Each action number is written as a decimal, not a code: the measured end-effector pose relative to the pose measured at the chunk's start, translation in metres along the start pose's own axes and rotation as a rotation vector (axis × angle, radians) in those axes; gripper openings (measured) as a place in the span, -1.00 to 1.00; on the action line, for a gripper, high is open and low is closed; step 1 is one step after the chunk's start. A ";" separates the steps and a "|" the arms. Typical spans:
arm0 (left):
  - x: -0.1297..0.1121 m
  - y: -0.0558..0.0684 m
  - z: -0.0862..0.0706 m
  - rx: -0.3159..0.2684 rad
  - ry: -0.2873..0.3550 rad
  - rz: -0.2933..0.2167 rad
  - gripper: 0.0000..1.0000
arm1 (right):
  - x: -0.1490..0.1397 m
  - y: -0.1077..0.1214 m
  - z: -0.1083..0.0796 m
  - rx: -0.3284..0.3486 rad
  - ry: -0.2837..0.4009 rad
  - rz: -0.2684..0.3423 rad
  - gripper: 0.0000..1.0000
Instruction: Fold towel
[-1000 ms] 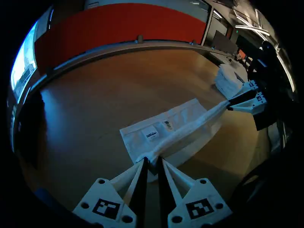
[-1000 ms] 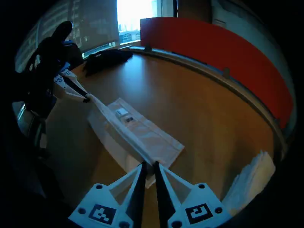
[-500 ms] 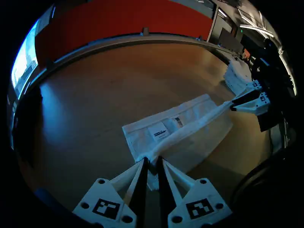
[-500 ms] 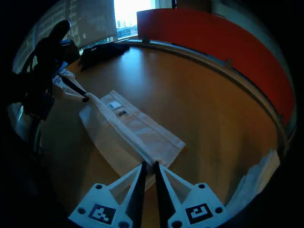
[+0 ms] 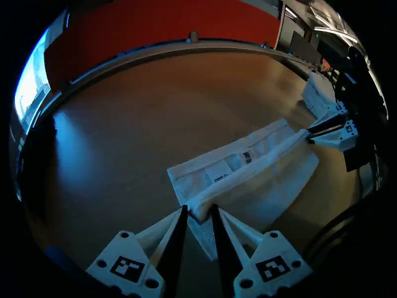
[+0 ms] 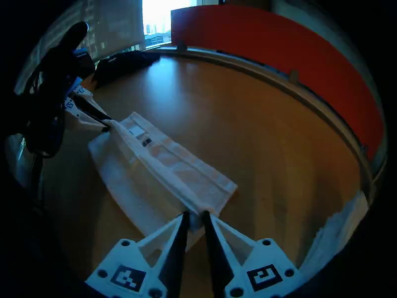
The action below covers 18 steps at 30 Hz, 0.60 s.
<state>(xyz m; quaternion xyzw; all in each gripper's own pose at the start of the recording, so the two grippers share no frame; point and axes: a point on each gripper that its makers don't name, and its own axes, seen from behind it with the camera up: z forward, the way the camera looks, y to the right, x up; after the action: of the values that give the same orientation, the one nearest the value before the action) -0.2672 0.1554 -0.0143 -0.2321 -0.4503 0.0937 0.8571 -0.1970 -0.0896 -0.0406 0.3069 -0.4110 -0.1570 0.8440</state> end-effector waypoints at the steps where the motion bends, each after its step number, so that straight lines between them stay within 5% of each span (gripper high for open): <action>1: 0.000 -0.001 0.000 0.004 0.000 0.004 -0.23 | 0.000 0.002 0.001 -0.006 -0.001 -0.002 -0.44; 9: 0.004 -0.011 0.002 0.040 0.002 0.044 -0.15 | 0.001 0.018 0.005 -0.054 -0.006 -0.027 -0.17; 18: 0.015 -0.021 -0.001 0.059 0.024 0.032 -0.13 | 0.014 0.031 0.007 -0.098 0.024 -0.013 0.02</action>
<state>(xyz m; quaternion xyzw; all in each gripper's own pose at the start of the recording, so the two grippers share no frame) -0.2591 0.1426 0.0061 -0.2151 -0.4332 0.1178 0.8673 -0.1941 -0.0760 -0.0093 0.2697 -0.3904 -0.1788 0.8619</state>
